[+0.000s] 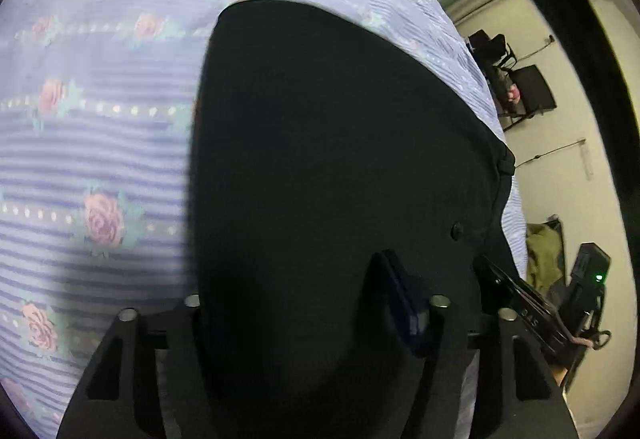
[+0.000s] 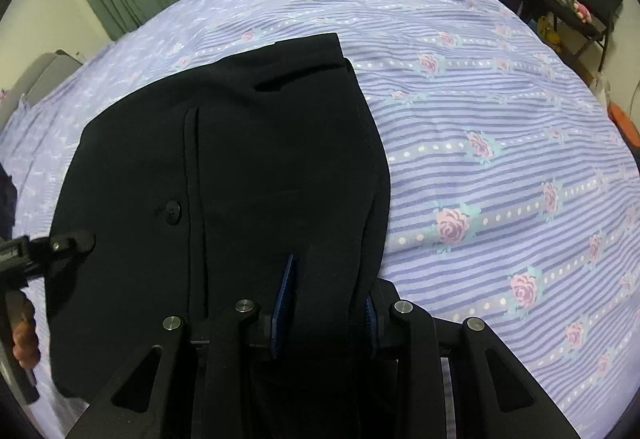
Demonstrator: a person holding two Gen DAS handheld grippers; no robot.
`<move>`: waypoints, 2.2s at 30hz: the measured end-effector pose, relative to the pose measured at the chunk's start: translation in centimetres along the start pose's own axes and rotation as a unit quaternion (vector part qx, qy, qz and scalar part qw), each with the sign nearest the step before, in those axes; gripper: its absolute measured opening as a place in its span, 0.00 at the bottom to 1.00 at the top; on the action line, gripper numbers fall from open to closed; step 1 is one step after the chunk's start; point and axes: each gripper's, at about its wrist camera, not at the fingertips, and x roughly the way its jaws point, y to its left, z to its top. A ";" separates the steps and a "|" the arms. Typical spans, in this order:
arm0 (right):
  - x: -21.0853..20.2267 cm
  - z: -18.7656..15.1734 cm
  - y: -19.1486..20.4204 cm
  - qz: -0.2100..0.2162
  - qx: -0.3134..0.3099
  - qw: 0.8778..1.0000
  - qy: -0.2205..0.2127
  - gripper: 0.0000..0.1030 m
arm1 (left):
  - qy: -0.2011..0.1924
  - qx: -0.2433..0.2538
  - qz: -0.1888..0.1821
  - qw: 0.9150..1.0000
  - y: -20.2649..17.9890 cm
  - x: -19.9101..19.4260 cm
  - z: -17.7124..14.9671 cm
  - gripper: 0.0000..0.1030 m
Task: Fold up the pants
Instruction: 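Lift the folded trousers with both grippers and carry them toward the cream cloth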
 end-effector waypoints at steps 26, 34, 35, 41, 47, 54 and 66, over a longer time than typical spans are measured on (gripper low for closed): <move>-37.5 -15.1 20.0 0.028 -0.094 0.987 -0.124 0.15 | -0.170 0.140 0.058 0.974 -3.7 -41.6 -21.6 0.14; -43.1 -20.8 26.8 0.041 -0.111 0.977 -0.178 0.15 | -0.201 0.156 0.096 0.962 -1.0 -50.2 -27.3 0.14; -43.4 -21.5 27.5 0.047 -0.116 0.976 -0.180 0.15 | -0.204 0.155 0.105 0.961 -0.7 -50.8 -27.9 0.14; -44.3 -24.3 28.5 0.076 -0.151 0.969 -0.182 0.15 | -0.222 0.117 0.140 0.958 -0.1 -51.7 -31.6 0.14; -45.0 -25.6 27.6 0.109 -0.212 0.957 -0.167 0.15 | -0.225 0.052 0.150 0.961 -0.6 -49.9 -34.5 0.14; -45.9 -27.0 29.4 0.107 -0.239 0.950 -0.171 0.15 | -0.234 0.047 0.150 0.959 0.1 -49.7 -35.0 0.14; -45.9 -30.6 42.2 0.094 -0.160 0.966 -0.178 0.15 | -0.222 0.136 0.156 0.953 8.7 -56.1 -33.5 0.14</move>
